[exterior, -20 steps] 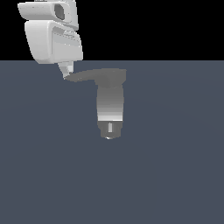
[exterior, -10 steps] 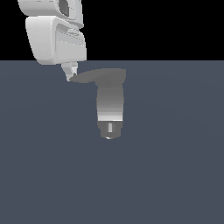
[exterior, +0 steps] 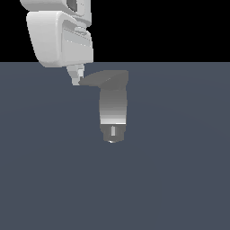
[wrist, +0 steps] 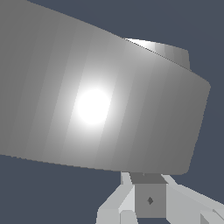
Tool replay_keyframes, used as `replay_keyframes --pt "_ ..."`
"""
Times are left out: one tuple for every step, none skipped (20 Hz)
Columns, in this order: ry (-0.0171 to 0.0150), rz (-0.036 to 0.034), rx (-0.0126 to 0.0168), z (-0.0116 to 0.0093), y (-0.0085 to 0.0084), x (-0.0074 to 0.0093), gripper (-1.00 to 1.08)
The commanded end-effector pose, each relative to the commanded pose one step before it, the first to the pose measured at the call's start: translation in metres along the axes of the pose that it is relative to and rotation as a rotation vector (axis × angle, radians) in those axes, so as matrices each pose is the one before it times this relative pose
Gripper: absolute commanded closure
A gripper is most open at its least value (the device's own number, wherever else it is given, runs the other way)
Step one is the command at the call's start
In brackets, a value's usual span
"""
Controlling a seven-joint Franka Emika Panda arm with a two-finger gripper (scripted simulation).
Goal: Turn on the faucet by rotating a designated handle.
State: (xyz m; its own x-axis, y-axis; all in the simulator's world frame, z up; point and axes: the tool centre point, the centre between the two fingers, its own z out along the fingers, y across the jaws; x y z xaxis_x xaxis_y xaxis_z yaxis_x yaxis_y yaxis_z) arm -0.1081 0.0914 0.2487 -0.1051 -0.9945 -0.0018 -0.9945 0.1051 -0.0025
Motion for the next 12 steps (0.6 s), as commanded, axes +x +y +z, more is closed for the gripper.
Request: replay_keyframes --pt "0.00138 0.00482 -0.00202 0.00005 0.00646 0.00793 1.08" --pt "0.00000 0.00000 0.00000 -0.00005 0.00238 0.00206 1.08" --pt "0.00012 -0.00042 -0.00022 0.00006 0.00239 0.00187 1.08" --pt "0.00000 0.00000 0.00000 -0.00006 0.00240 0.00209 1.08" --pt "0.00017 -0.00040 -0.00022 0.00004 0.00241 0.00190 1.08" --pt "0.00000 0.00000 0.00000 0.00000 0.00000 0.00000 1.08" --pt "-0.00086 -0.00544 0.00135 -0.00002 -0.00228 -0.00477 1.08" --pt "0.00000 0.00000 0.00000 -0.00003 0.00032 0.00483 1.08" --pt "0.00002 0.00047 -0.00012 0.00003 0.00023 0.00507 1.08" --pt "0.00000 0.00000 0.00000 -0.00003 0.00032 0.00492 1.08" --pt "0.00003 0.00047 -0.00013 0.00003 0.00024 0.00516 1.08" --pt "0.00000 0.00000 0.00000 -0.00003 0.00032 0.00501 1.08"
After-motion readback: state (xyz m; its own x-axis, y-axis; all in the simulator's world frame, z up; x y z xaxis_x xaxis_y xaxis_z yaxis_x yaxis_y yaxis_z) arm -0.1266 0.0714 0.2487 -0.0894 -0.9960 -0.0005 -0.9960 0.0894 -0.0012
